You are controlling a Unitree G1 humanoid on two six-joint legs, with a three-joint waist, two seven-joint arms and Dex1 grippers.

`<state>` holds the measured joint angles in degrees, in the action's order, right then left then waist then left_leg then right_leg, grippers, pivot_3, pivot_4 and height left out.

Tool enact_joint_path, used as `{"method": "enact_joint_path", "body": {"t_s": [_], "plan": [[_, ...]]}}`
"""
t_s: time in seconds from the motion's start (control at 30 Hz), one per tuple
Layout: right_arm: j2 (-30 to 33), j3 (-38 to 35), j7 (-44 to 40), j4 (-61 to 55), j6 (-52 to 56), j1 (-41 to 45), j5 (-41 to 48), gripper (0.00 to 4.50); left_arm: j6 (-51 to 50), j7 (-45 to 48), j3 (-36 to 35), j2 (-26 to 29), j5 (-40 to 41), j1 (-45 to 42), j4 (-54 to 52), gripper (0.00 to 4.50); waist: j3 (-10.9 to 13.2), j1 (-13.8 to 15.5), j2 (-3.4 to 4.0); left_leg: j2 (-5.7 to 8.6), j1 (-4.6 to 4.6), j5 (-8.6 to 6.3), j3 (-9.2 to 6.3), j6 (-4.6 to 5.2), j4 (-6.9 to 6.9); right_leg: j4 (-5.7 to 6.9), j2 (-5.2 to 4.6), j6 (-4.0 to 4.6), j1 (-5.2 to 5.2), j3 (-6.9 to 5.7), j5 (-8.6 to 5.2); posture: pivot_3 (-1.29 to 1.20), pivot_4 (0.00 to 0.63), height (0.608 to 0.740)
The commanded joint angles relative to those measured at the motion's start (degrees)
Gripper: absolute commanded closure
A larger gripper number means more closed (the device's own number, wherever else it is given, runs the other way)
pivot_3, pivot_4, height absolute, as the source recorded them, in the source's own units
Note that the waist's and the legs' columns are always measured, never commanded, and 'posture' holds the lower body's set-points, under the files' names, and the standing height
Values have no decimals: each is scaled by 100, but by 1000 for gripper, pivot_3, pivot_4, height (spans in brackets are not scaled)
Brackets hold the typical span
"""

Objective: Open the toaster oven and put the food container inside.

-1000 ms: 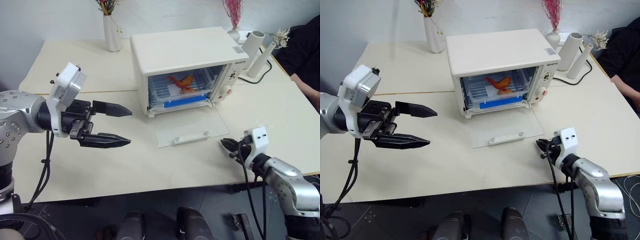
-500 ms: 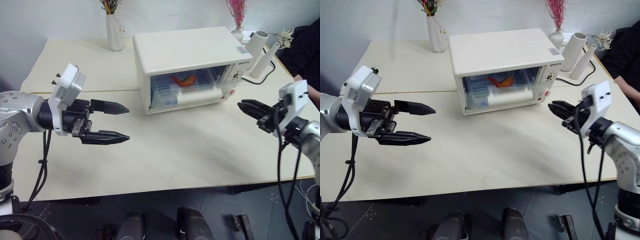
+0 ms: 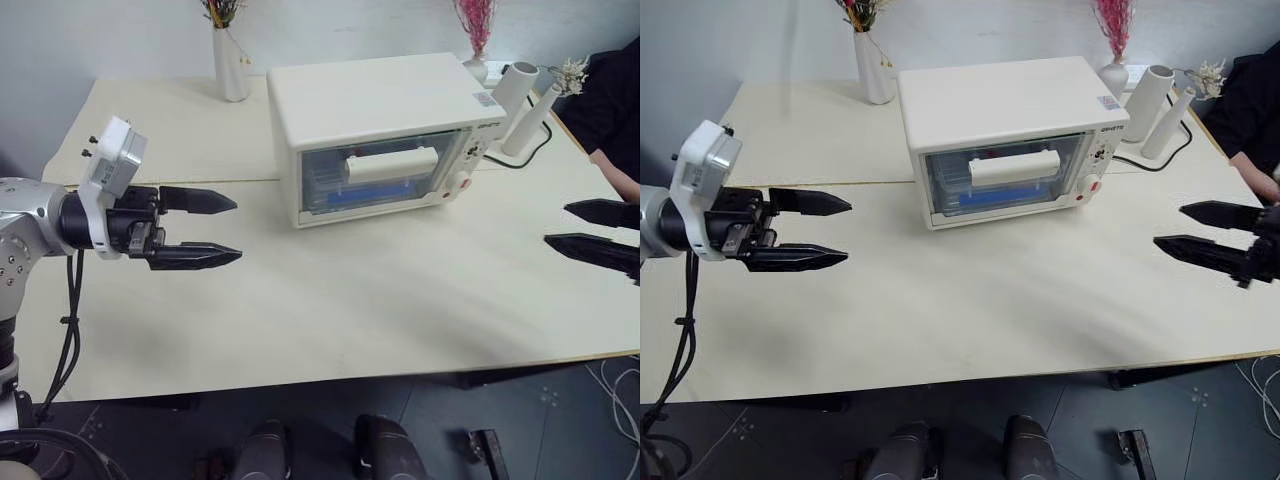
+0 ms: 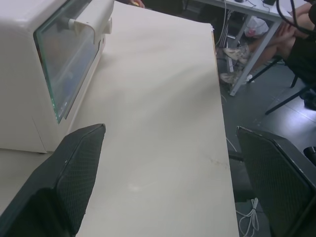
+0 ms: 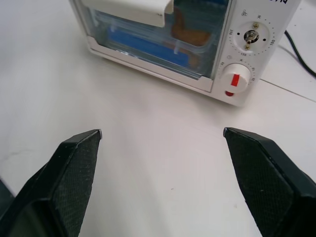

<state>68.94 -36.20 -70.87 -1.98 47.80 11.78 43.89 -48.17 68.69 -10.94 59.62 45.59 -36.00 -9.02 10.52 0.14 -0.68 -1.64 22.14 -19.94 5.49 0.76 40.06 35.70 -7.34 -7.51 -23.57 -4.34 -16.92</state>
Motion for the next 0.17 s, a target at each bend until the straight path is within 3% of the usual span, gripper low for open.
{"method": "enact_joint_path", "body": {"t_s": [0.03,0.17], "plan": [[205,-309,-148,245,-39,220,106,342,112,39,-158,106,-25,-221,63,0,0,-11,0,0,-2,0,0,0,1,4,0,0,0,0,0,0,150,740],[142,-283,-87,322,-83,385,108,342,138,-12,-163,91,-63,-246,90,0,0,-27,1,-2,-4,1,-2,-3,-4,7,0,0,-5,4,0,0,150,740]]}}
